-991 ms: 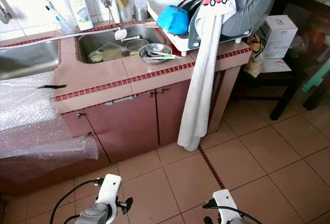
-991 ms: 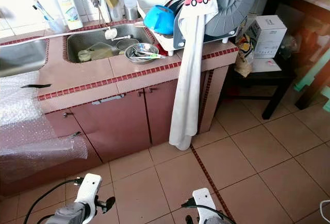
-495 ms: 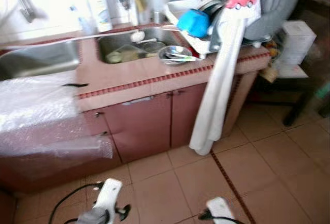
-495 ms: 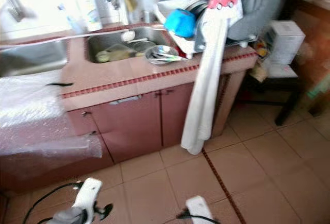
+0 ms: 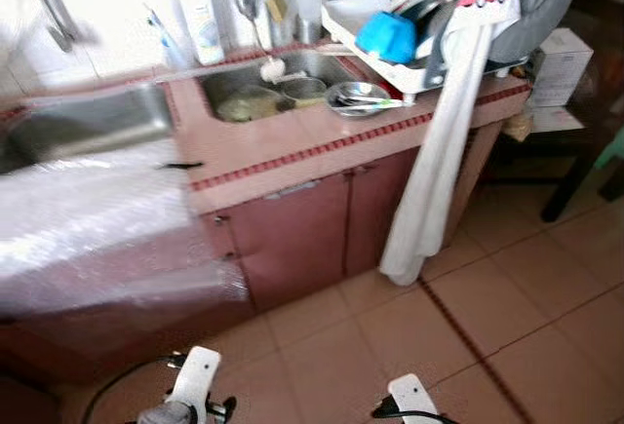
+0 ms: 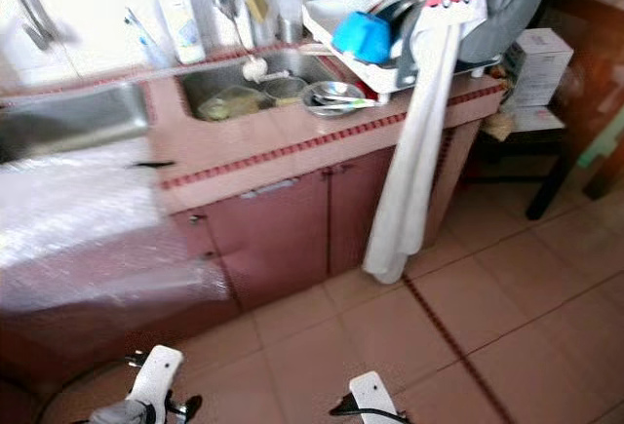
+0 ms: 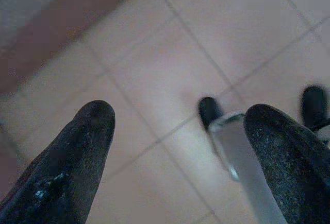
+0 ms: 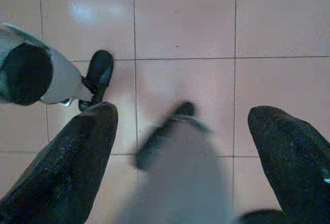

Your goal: Kitchen organization

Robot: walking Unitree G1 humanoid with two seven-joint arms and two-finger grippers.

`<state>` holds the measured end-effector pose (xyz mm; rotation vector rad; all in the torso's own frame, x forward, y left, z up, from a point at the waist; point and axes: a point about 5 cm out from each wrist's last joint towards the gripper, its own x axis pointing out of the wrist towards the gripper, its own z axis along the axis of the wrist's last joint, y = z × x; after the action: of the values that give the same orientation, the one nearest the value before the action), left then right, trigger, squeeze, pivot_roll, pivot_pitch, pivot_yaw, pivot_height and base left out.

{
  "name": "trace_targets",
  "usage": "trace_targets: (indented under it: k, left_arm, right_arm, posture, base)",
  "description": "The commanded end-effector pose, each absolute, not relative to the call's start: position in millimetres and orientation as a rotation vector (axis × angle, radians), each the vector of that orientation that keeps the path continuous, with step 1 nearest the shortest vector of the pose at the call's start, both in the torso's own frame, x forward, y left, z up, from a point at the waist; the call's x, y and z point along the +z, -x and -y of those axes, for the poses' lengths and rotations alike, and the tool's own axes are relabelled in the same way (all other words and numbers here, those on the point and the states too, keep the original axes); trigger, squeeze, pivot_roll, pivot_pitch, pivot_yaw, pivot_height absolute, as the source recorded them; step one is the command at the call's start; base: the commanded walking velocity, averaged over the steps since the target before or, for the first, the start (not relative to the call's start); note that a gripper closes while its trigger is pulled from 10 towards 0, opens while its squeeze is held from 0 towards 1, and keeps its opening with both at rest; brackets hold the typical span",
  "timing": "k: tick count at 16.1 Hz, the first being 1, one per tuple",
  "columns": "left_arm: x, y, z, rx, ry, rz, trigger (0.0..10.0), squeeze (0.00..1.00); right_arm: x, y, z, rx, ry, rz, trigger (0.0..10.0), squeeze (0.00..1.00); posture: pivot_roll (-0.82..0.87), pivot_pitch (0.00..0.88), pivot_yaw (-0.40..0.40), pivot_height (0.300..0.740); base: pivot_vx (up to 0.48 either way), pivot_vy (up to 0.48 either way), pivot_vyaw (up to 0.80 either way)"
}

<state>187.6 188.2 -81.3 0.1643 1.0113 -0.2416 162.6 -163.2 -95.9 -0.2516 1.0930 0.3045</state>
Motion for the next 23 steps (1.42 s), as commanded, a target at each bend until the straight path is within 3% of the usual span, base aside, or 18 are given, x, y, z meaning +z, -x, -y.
trace_targets:
  k: [1, 8, 16, 23]
  left_arm:
    - [-82, -188, -180, -0.254, -0.157, -1.009, 10.0, 0.0]
    - [-82, -189, -177, -0.252, -0.145, -1.006, 10.0, 0.0]
    - [-78, -196, -177, -0.242, -0.166, -0.966, 10.0, 0.0]
    - [-76, -201, -172, -0.258, -0.165, -0.951, 10.0, 0.0]
  right_arm:
    - [-97, -158, 174, 0.286, 0.264, -1.115, 10.0, 0.0]
    - [-97, -158, 176, 0.301, 0.291, -1.114, 10.0, 0.0]
    - [-96, -159, 177, 0.31, 0.305, -1.111, 10.0, 0.0]
    - [-96, -160, 178, 0.336, 0.34, -1.11, 10.0, 0.0]
  posture:
    - [0.09, 0.0, 0.073, 0.74]
    - [0.09, 0.0, 0.064, 0.74]
    - [0.09, 0.0, 0.058, 0.74]
    - [0.08, 0.0, 0.053, 0.74]
  base:
    - [0.0, 0.435, 0.0]
    - [0.0, 0.396, 0.0]
    - [0.0, 0.0, 0.0]
    - [0.0, 0.0, 0.8]
